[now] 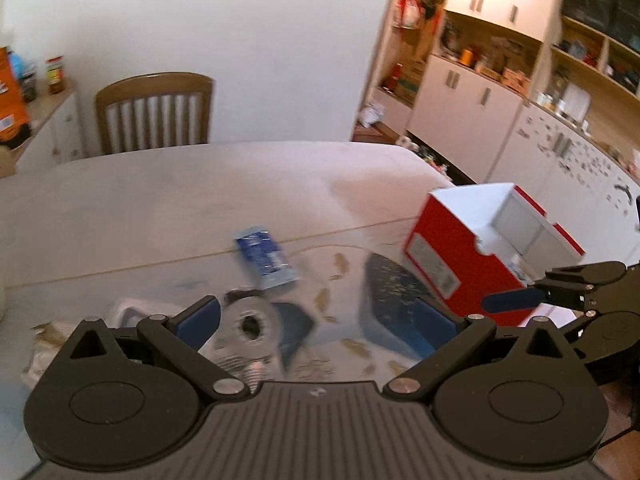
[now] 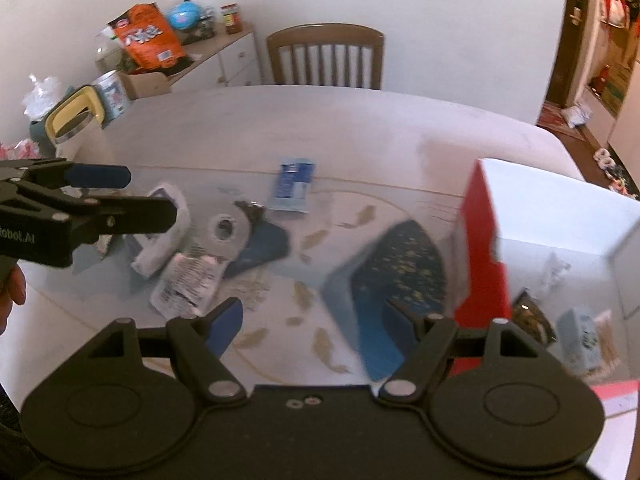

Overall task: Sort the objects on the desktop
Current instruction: 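Grasp the silver ZHOUSHI snack packet with the left tool while the right tool grasps the tape roll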

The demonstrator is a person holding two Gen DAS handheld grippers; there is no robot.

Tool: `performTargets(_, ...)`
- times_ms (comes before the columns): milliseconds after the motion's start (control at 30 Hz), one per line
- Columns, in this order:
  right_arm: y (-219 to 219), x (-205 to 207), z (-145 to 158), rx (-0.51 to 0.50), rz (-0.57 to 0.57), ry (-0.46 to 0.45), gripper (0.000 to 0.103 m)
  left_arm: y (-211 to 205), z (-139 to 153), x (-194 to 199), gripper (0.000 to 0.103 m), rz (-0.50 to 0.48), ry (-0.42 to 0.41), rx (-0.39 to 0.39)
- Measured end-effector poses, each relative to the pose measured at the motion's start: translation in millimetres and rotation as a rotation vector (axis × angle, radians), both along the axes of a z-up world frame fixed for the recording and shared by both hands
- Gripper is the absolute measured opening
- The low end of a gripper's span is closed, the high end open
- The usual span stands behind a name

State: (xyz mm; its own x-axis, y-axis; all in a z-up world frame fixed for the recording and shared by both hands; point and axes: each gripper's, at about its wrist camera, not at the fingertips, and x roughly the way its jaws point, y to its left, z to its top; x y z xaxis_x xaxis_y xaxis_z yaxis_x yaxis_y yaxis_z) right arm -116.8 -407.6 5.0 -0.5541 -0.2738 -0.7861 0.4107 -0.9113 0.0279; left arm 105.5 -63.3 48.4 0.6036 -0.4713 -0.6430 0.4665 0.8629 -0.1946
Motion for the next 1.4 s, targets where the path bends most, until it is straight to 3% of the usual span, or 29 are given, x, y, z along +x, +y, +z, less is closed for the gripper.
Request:
performTargets(233, -30, -7, -8, 0.0, 0.028, 0.013, 0.076, 47, -8, 0, 0.103, 0.074, -0.037, 0.019)
performTargets(800, -95, -33, -36, 0.053, 0.104, 0.022, 0.074, 132, -45, 17, 0.103, 0.22, 0.005, 0.094)
performTargets(1400, -129, -71, -72, 0.133, 0.096, -0.015, 0.074, 173, -106, 51, 0.103, 0.196, 0.056, 0.202)
